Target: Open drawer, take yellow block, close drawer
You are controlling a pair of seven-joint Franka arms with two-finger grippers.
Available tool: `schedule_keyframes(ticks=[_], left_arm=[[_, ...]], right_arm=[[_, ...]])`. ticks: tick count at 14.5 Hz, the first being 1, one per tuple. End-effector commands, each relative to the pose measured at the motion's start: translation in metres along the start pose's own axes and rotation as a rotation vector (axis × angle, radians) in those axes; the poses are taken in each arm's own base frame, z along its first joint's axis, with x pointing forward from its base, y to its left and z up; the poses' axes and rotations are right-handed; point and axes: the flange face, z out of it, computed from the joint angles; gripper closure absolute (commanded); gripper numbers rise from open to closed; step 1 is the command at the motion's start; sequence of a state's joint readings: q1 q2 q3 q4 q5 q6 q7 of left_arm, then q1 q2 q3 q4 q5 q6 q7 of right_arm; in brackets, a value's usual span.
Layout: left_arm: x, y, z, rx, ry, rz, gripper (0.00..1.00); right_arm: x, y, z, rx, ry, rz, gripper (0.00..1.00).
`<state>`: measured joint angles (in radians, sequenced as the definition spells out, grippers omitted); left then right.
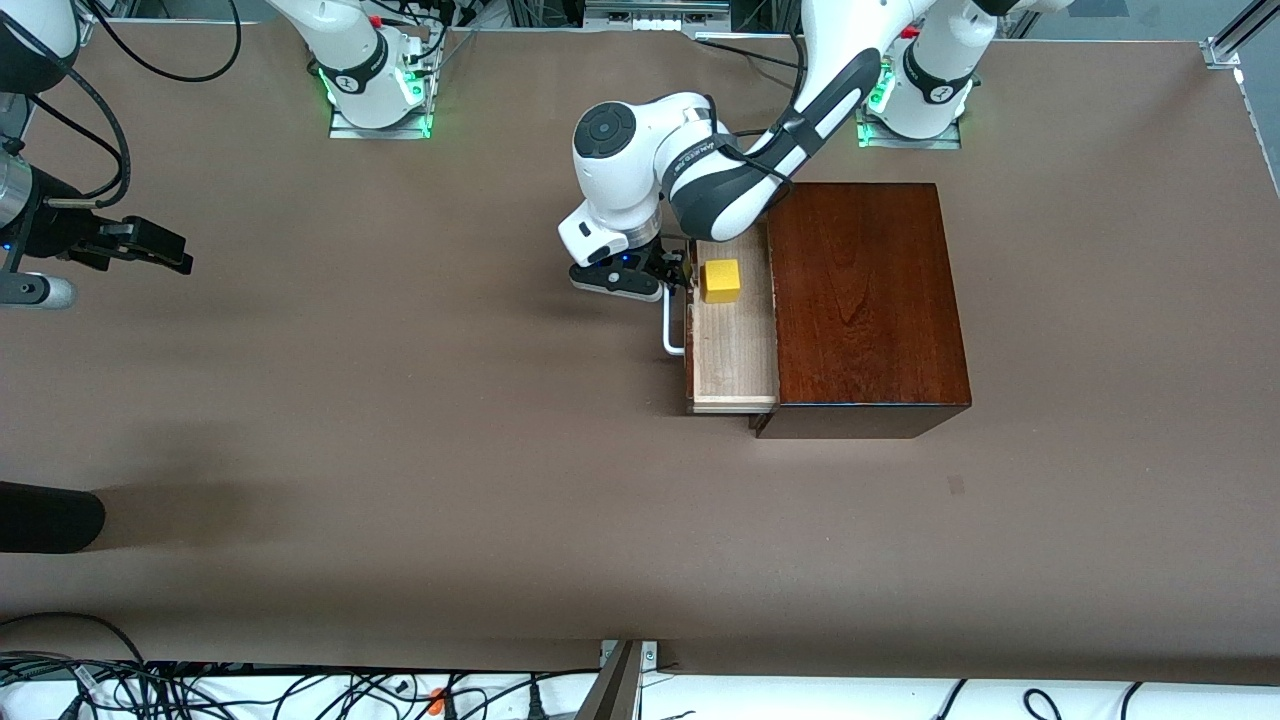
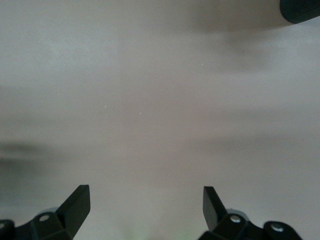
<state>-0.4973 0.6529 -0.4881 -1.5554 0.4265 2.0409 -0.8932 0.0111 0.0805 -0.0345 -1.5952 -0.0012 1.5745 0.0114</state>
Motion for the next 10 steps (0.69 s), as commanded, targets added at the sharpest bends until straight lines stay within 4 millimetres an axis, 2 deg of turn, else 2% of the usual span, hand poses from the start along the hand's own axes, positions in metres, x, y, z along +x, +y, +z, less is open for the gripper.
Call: schedule_keyframes(ticks=[1,5,7,9,10], left_arm=[[0.0,0.004,-0.02,0.031,-0.022,0.003,0.0],[0.011,-0.005,-0.059,0.067,-0.049,-0.029,0.0],[0.014,-0.019,-0.101,0.091,-0.044,-0.045,0.0],[0.019,-0.045,-0.147,0.092,-0.057,-0.041,0.0],[0.028,-0.069,-0.168,0.084,-0.068,-0.04,0.0]], right_arm=[[-0.001,0.001,-0.004,-0.005,-0.006,-0.018,0.0],[0.0,0.0,-0.005,-0.005,-0.002,-0.019,0.0],[0.0,0.0,-0.005,-0.005,-0.002,-0.018,0.0],[0.0,0.001,-0.005,-0.005,0.001,-0.016,0.0],[0.0,0.001,-0.005,-0.006,0.001,-0.016,0.0]])
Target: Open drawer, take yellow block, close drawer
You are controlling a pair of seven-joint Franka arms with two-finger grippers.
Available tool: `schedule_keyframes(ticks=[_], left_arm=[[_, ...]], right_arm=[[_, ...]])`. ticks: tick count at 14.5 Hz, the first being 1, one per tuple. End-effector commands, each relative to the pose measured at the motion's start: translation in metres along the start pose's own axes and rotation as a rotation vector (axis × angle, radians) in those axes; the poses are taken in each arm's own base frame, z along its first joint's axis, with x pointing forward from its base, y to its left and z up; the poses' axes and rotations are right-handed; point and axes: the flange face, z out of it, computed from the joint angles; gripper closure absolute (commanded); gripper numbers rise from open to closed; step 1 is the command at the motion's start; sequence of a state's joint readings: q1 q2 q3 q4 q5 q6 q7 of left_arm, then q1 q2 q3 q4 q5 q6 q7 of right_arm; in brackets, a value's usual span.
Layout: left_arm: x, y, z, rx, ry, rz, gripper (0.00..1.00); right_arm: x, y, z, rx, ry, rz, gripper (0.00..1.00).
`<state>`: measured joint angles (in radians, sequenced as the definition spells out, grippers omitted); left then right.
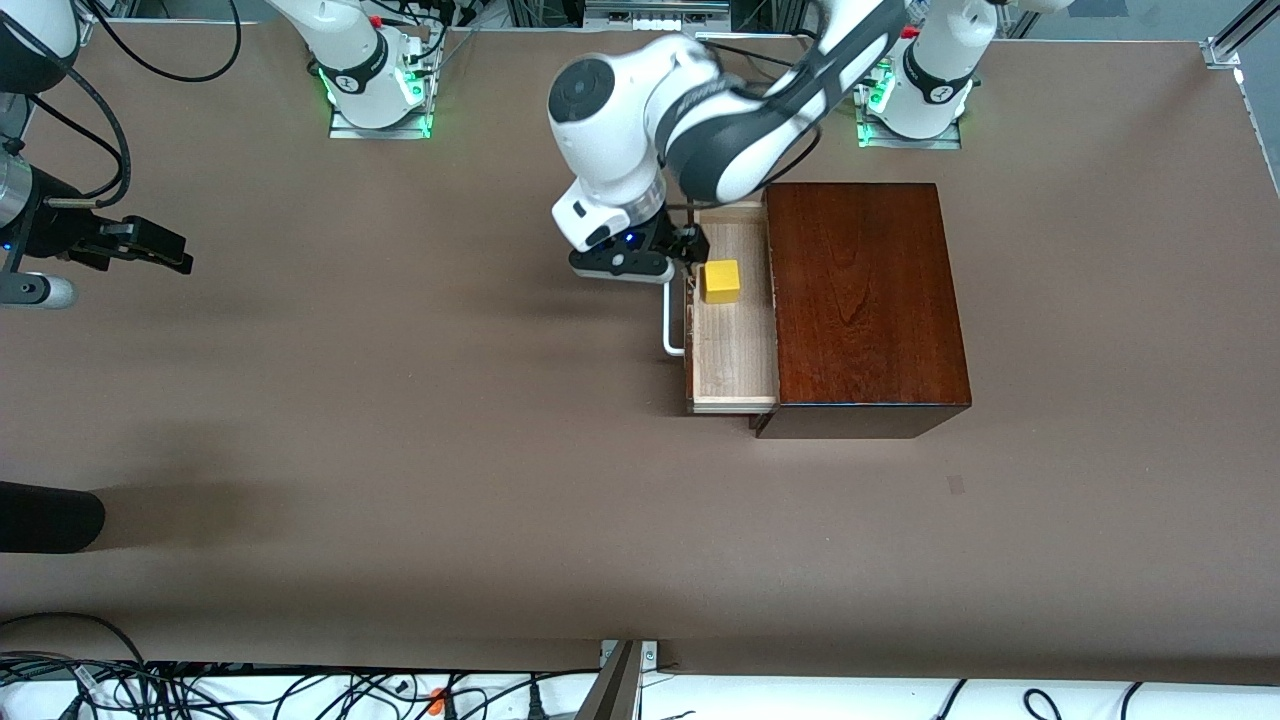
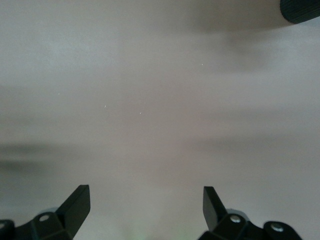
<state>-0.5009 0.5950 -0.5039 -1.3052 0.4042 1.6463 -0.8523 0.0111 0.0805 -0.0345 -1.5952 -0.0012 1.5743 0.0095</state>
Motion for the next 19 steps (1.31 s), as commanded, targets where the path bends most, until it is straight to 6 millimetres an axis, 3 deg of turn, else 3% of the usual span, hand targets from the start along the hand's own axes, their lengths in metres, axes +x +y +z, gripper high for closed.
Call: schedule_keyframes(ticks=[1,4,5,8,11,12,15,17,19], left_arm=[[0.021,-0.073,-0.06,-0.028,-0.035,0.024,0.0],[0.049,-0.169,-0.09,-0.075,-0.04,0.041,0.0],[0.054,-0.198,-0.098,-0.093,-0.047,0.041,0.0],[0.059,-0.274,-0.111,-0.087,-0.06,0.058,0.0],[0.066,-0.349,-0.113,-0.119,-0.063,0.092,0.0],[0.065,-0.359,-0.111,-0.144,-0.068,0.121,0.0],[0.049,-0.418,-0.117,-0.203,-0.028,0.058,0.0],[0.026,-0.452,-0.103,-0.231,0.029,0.016,0.0],[0.014,-0.473,-0.088,-0.231,0.067,-0.022,0.0]], right_arm=[[0.0,0.001,-0.005,-0.005,0.0,-0.014,0.0],[-0.004,-0.01,-0.012,0.012,0.008,-0.007,0.0],[-0.005,-0.029,-0.016,0.025,0.014,0.0,0.0],[-0.014,-0.111,-0.031,0.045,0.037,0.166,0.0],[-0.029,-0.179,-0.029,0.07,0.027,0.386,0.0],[-0.03,-0.211,-0.016,0.074,0.006,0.449,0.0],[-0.037,-0.289,-0.008,0.134,0.041,0.657,0.0],[-0.044,-0.34,0.006,0.187,0.049,0.827,0.0],[-0.063,-0.394,0.025,0.21,0.031,1.017,0.0]])
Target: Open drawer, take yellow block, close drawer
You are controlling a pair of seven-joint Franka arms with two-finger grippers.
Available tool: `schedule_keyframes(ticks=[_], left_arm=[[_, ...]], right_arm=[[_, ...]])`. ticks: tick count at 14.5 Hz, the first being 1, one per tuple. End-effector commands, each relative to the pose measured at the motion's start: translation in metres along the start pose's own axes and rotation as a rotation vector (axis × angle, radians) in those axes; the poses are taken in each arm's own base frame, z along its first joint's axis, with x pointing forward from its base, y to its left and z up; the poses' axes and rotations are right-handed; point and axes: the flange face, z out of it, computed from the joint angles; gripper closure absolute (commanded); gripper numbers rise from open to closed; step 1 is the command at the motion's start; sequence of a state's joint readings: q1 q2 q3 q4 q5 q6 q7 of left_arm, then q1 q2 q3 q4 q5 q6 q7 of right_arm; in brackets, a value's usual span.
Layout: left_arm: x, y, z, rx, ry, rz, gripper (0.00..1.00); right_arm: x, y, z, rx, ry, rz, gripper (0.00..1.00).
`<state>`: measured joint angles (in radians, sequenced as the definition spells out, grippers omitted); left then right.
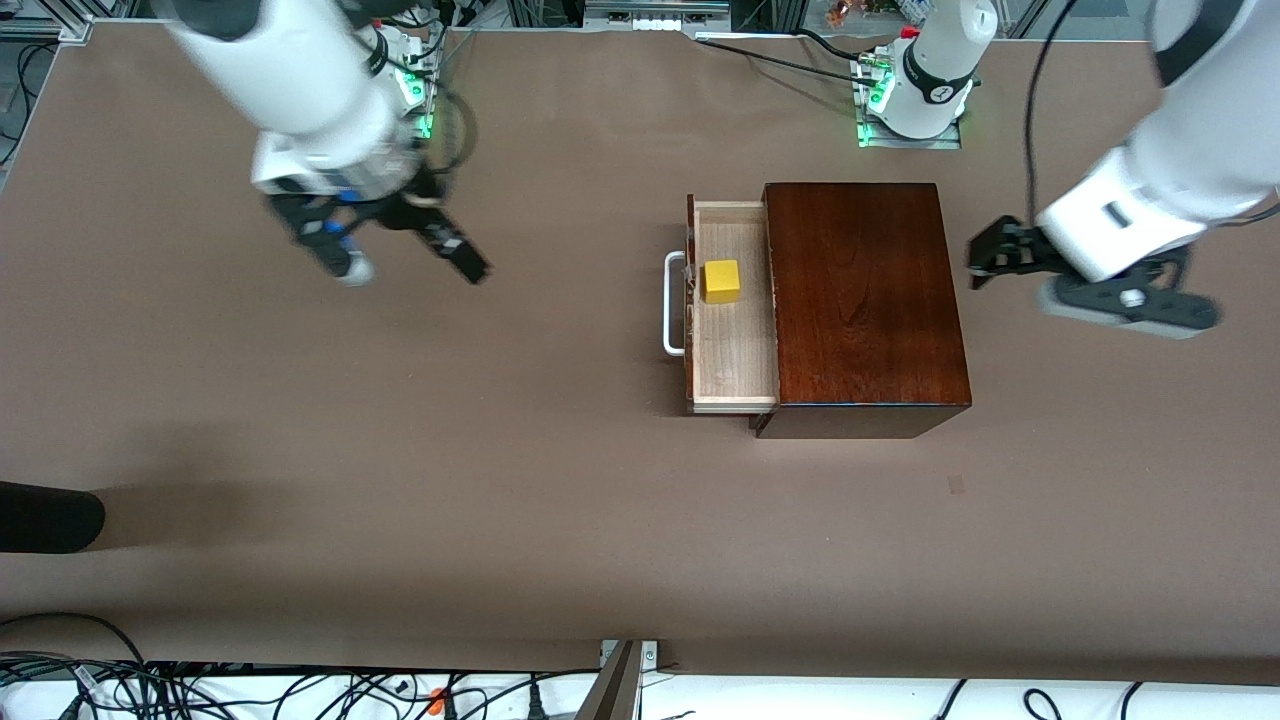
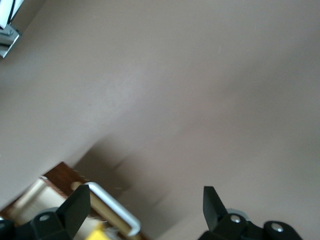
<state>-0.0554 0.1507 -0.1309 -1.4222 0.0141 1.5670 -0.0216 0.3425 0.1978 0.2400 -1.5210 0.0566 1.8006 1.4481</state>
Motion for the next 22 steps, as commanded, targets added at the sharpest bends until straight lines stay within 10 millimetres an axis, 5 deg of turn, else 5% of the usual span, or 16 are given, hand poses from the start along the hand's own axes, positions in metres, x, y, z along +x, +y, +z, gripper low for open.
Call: schedule_keyframes(ticks=[1,4,11,18,22], left_arm=[[-0.041,-0.02,0.018,0.002,0.031,-0.019,0.0],[-0.045,-0.032,0.03,-0.004,0.007,-0.056,0.0],[-0.049,-0.03,0.022,-0.004,-0.021,-0.141,0.0],[-0.029,-0.029,0.042,-0.048,-0.114,-0.143,0.0],[-0.028,-0.05,0.03,-0.064,-0.101,-0.178,0.0]], right_arm=[[-0.056,-0.027,0.024,0.039,-0.026,0.305,0.0],[-0.118,-0.046,0.058,0.084,-0.074,0.57,0.0],[-0.218,-0.067,0.153,0.175,-0.115,0.689,0.0],[-0.239,-0.067,0.238,0.144,-0.099,0.658,0.0],[-0.248,-0.063,0.256,0.128,-0.097,0.643,0.0]])
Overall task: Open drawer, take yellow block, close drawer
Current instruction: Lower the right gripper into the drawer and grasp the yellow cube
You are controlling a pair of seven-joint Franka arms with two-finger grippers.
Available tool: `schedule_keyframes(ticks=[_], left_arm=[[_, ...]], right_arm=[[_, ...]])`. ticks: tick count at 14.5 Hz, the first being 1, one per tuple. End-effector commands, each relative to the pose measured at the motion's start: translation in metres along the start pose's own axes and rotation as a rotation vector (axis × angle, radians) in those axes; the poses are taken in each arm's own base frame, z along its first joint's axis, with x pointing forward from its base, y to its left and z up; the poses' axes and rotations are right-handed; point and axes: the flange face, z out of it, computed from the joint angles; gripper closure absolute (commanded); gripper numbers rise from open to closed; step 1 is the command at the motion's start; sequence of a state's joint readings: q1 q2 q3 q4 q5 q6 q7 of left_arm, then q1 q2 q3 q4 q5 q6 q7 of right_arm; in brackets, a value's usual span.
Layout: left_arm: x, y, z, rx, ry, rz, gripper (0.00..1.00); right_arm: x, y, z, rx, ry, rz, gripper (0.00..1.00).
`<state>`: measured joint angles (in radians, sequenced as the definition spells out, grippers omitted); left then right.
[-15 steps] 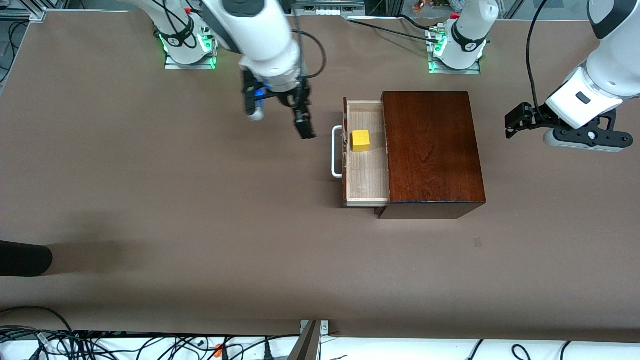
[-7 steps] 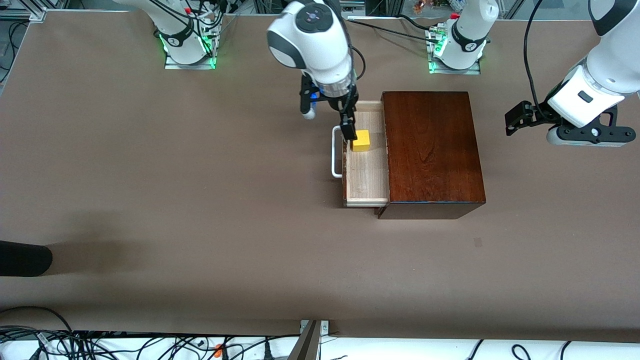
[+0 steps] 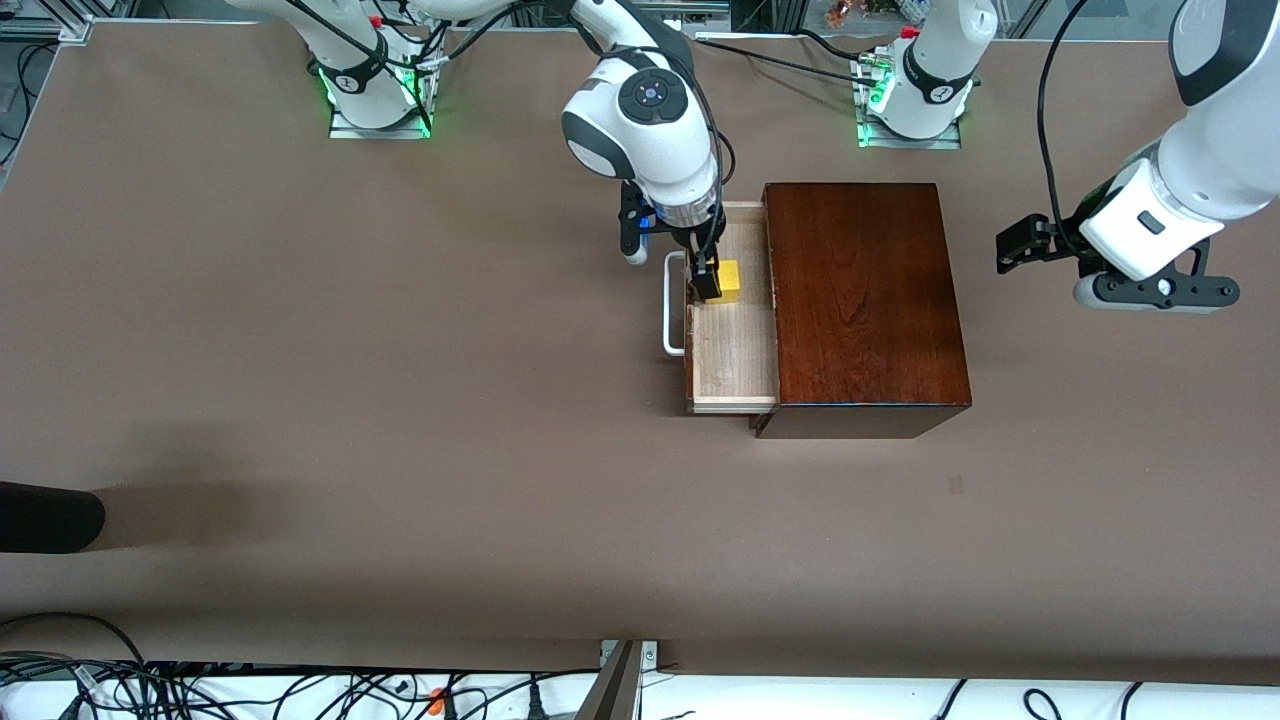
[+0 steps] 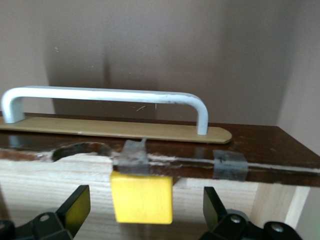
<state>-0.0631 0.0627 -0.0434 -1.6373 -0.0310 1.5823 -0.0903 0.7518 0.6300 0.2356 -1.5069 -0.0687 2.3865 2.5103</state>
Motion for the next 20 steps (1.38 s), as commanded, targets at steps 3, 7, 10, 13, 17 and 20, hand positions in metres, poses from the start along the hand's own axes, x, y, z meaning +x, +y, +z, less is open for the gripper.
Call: schedule_keyframes(ticks=[3,7,10,13,17,20], left_arm=[[0.004,-0.016,-0.021,-0.064,0.013,-0.031,0.0],[-0.001,-0.012,-0.029,-0.067,0.046,-0.025,0.0],[-0.002,-0.012,-0.028,-0.067,0.053,-0.024,0.0],[-0.01,-0.013,-0.032,-0.068,0.064,-0.027,0.0],[-0.026,-0.011,-0.019,-0.073,0.107,-0.031,0.0],[-0.026,-0.009,-0.018,-0.086,0.107,-0.049,0.0]], right_arm=[[-0.01,0.0,0.004,0.038,-0.014,-0.014,0.0],[-0.007,-0.001,0.013,0.042,-0.019,-0.011,0.0],[-0.002,-0.007,0.023,0.052,-0.024,0.002,0.06],[0.0,-0.01,0.023,0.059,-0.028,0.004,0.6],[0.006,-0.023,-0.003,0.046,-0.009,0.045,0.87],[-0.017,-0.05,-0.081,-0.014,-0.027,0.102,0.87]])
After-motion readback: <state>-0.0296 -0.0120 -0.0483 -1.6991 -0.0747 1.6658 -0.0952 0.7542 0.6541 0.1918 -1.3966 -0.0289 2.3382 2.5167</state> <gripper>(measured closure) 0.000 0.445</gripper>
